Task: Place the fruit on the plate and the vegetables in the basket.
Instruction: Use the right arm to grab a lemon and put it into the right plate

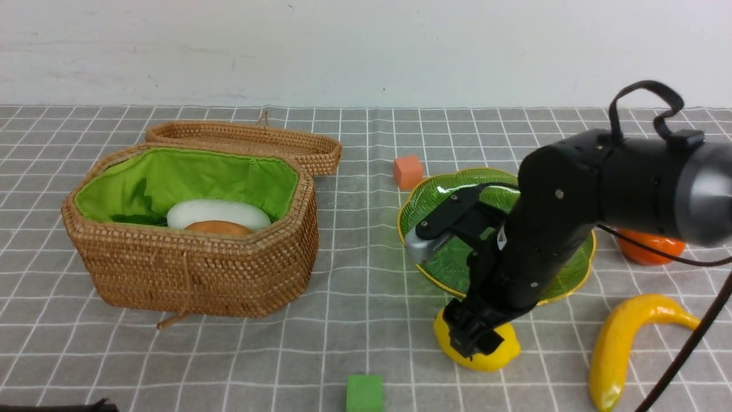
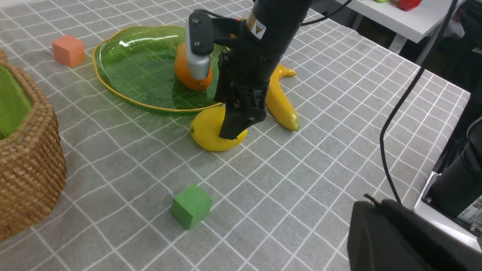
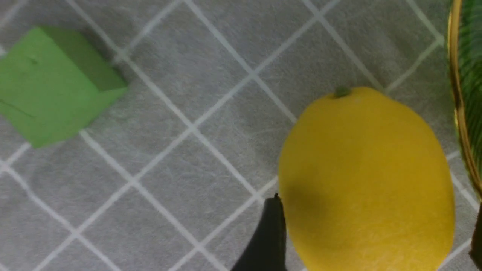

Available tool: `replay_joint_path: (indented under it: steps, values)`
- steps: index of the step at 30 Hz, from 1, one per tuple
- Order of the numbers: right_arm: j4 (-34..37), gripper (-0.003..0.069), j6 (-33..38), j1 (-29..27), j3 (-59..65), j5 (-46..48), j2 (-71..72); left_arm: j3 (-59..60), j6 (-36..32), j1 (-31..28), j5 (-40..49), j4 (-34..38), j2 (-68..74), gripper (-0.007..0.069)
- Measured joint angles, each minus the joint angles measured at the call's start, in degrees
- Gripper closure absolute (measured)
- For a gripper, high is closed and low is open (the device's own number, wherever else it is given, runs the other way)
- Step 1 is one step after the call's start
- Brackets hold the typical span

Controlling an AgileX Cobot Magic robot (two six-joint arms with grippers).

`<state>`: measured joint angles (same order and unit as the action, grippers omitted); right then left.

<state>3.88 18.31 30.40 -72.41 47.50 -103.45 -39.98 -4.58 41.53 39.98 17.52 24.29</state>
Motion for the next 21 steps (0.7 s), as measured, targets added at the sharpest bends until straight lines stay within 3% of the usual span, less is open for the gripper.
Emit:
replay_joint_path:
  steps: [21]
  values:
    - [0.38, 0.0016, -1.97, 5.15, 0.00, -0.73, -3.05, 0.00, 0.00, 0.00, 0.00, 0.00, 0.00, 0.0617]
